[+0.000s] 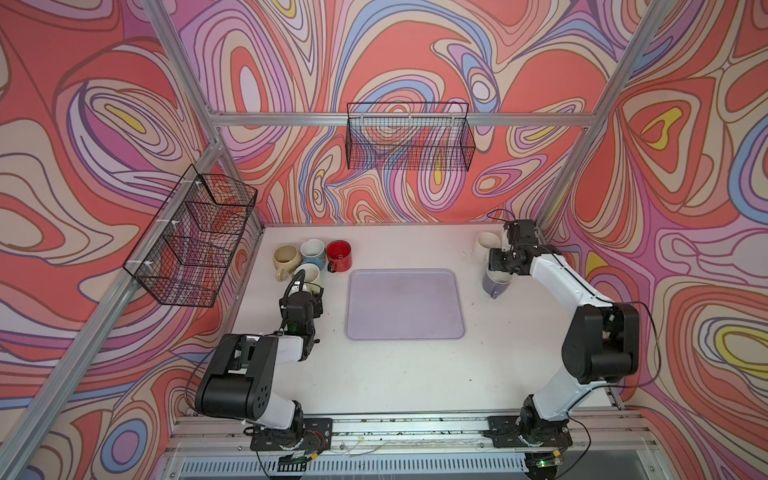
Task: Turn the mug right side up
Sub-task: 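Open and withdraw the right gripper while the left gripper hovers over the green mug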
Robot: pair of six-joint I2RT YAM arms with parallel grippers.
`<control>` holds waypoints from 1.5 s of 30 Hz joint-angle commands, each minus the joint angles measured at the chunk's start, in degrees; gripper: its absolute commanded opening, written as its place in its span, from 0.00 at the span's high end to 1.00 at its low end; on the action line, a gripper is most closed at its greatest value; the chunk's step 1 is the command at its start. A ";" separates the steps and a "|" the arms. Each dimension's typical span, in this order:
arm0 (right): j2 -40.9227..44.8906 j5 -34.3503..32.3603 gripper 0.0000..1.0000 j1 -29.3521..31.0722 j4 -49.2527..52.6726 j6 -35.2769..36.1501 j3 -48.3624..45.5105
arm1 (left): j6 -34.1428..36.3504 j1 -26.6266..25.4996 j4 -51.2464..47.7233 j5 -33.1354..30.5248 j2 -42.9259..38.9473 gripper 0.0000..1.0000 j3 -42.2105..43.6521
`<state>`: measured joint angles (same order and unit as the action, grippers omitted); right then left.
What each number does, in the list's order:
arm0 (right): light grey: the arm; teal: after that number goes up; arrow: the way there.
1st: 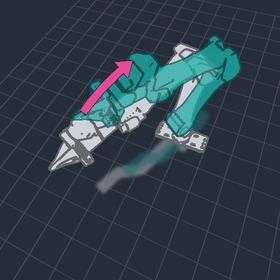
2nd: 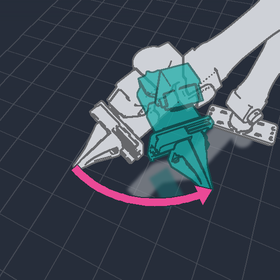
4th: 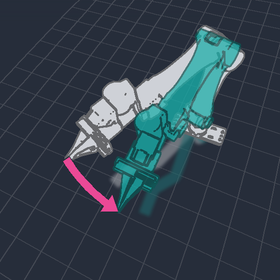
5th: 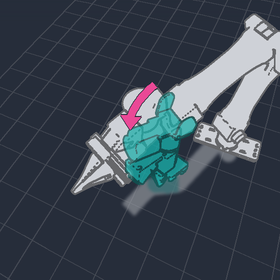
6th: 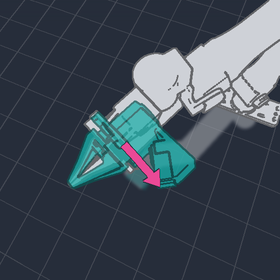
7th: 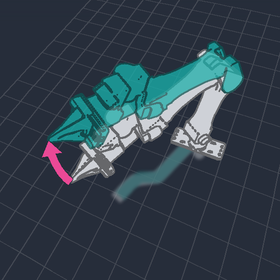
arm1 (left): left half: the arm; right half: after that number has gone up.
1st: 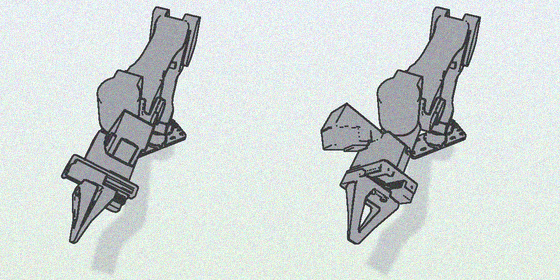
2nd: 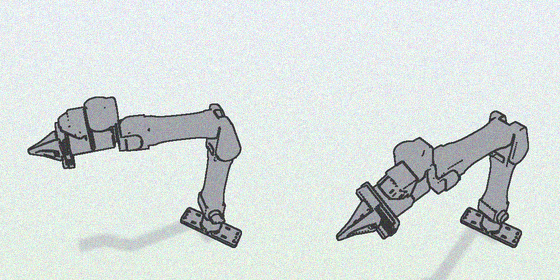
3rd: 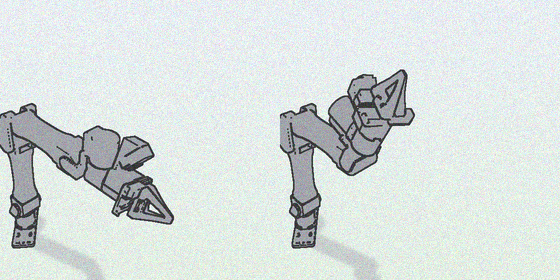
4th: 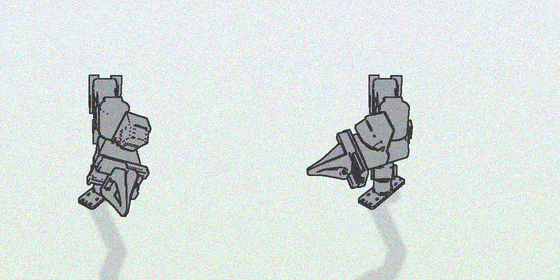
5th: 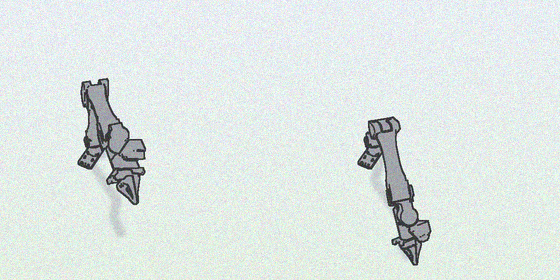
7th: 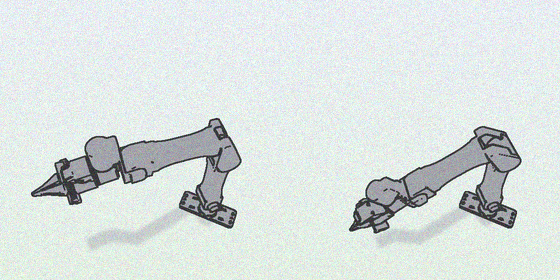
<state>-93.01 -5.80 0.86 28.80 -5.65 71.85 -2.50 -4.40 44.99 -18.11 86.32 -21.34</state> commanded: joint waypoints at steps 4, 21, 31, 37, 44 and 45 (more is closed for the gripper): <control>10.42 -7.48 0.34 -1.85 -31.69 -4.33 -22.80 | -0.07 1.86 5.78 5.15 1.61 0.20 0.13; -3.53 -4.74 0.35 -2.35 -94.42 -0.37 -51.87 | 0.04 1.86 8.11 4.92 2.29 0.00 0.73; -5.01 -0.96 0.36 -2.35 -91.51 1.35 -49.51 | 0.01 1.86 8.00 4.94 2.20 0.00 0.61; -5.24 -0.32 0.36 -2.34 -91.23 1.61 -49.18 | 0.01 1.86 8.01 4.93 2.20 0.00 0.62; -5.16 -0.08 0.36 -2.29 -89.88 1.69 -48.56 | -0.13 1.87 7.57 4.95 2.40 0.00 0.34; -5.16 -0.06 0.36 -2.34 -89.88 1.69 -48.56 | -0.22 1.88 7.48 4.97 2.40 0.00 0.34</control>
<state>-97.32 -6.57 -1.39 -63.09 -4.69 22.68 -2.76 -2.90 51.05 -13.47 88.12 -21.10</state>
